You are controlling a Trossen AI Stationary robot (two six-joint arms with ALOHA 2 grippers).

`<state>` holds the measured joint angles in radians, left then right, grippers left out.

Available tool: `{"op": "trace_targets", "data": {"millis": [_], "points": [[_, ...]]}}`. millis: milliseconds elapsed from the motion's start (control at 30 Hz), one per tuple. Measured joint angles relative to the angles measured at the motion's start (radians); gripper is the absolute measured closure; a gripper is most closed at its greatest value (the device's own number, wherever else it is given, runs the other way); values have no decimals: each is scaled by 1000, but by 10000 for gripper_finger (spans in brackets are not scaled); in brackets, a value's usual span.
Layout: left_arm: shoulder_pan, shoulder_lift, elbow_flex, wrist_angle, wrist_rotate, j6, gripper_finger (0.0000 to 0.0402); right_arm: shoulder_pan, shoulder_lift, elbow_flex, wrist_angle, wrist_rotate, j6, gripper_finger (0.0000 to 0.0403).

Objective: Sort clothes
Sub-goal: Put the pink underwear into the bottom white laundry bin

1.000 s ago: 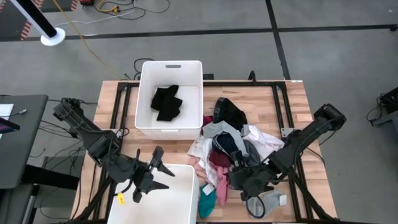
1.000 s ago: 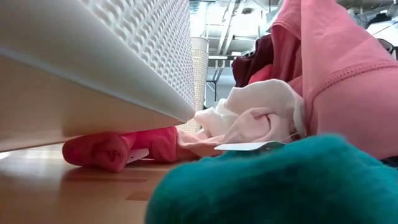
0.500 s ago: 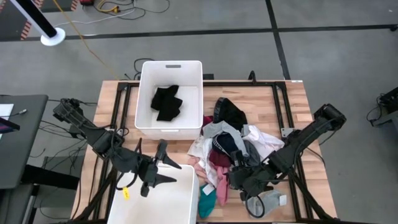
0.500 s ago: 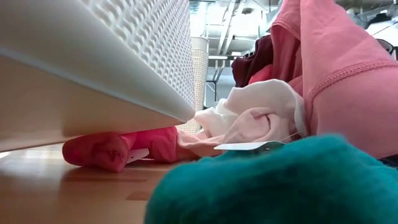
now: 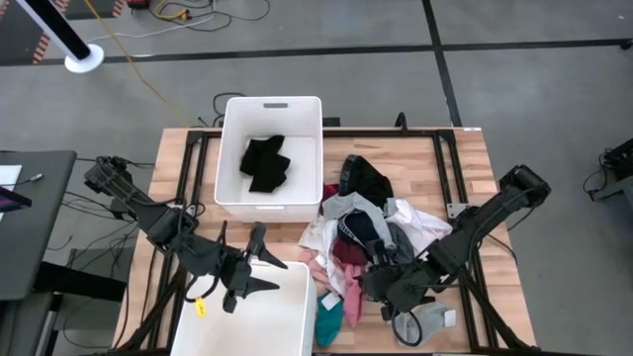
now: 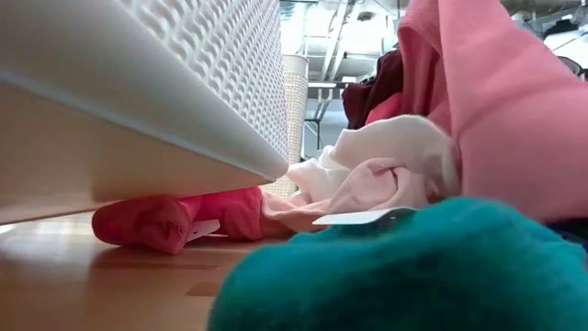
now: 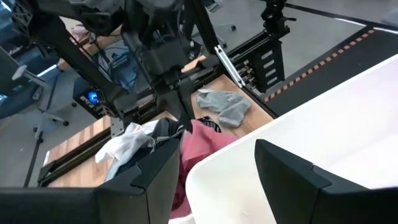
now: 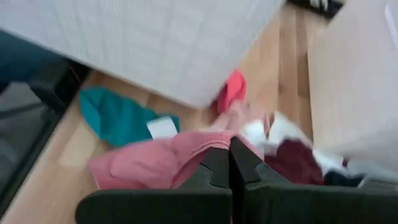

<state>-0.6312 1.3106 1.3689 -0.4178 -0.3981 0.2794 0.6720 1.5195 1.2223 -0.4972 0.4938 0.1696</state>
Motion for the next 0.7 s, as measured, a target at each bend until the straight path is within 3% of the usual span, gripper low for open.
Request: {"op": "trace_targets", "data": {"millis": [300, 700], "points": [[33, 0, 0, 59, 1, 35, 198, -8, -27, 189, 44, -1, -282, 403], [163, 0, 0, 169, 158, 55, 198, -83, -29, 456, 153, 31, -700, 403]]}}
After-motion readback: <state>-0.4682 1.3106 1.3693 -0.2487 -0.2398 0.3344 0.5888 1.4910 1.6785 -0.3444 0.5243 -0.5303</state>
